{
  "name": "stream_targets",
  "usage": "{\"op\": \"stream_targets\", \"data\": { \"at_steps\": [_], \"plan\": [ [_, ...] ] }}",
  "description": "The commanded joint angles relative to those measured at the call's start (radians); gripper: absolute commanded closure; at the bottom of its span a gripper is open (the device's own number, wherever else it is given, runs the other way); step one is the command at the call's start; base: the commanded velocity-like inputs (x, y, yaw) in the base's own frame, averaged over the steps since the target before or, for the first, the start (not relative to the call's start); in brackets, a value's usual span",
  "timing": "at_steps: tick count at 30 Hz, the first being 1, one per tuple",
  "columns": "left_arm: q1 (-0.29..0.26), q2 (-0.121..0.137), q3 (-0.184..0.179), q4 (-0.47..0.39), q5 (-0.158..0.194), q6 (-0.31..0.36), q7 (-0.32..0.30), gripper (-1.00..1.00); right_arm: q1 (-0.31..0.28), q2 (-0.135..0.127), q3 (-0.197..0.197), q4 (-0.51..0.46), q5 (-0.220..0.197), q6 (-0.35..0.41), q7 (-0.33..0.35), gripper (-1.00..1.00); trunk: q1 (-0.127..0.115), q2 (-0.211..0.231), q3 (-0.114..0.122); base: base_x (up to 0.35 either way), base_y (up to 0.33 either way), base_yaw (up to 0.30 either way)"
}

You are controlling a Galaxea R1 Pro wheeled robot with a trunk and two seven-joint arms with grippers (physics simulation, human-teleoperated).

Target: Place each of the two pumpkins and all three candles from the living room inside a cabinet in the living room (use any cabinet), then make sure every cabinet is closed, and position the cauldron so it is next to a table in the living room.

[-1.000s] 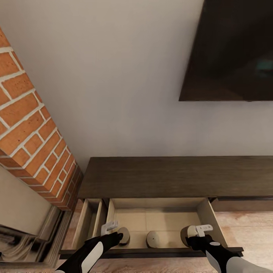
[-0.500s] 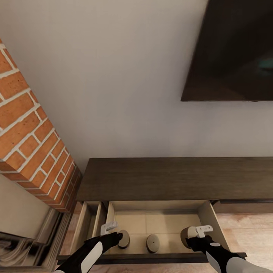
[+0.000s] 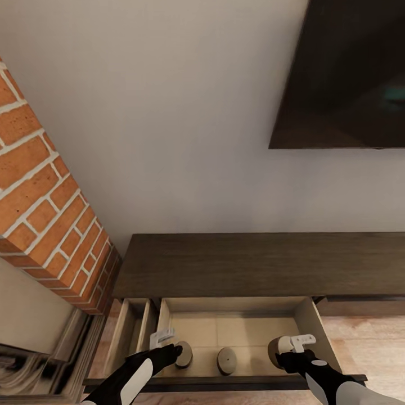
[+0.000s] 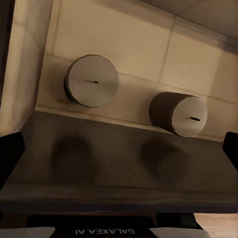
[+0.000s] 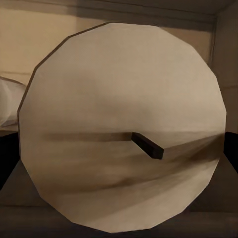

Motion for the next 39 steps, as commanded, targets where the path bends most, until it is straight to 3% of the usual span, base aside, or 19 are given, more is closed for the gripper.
{"op": "stream_targets", "data": {
  "at_steps": [1, 18, 33, 39],
  "plan": [
    [0.000, 0.000, 0.003, 0.000, 0.000, 0.000, 0.000, -1.00, 0.000, 0.000, 0.000, 0.000, 0.000, 0.000, -0.001, 1.00, 0.004, -0.007, -0.003, 0.000, 0.000, 0.000],
    [0.000, -0.002, 0.013, 0.000, 0.000, 0.000, 0.001, -1.00, 0.000, 0.001, 0.000, 0.000, 0.000, 0.000, -0.001, 1.00, 0.069, -0.126, -0.072, 0.000, 0.000, 0.134],
    [0.000, 0.000, 0.007, -0.002, -0.005, 0.002, -0.004, -1.00, 0.000, 0.000, -0.002, 0.000, 0.000, 0.000, -0.002, 1.00, 0.069, -0.126, -0.075, 0.002, -0.001, 0.033],
    [0.000, 0.000, 0.003, -0.001, -0.009, 0.004, -0.004, -1.00, 0.001, -0.001, -0.002, 0.001, 0.000, 0.000, -0.002, 1.00, 0.069, -0.126, -0.075, 0.211, -0.059, 0.000]
  ]
}}
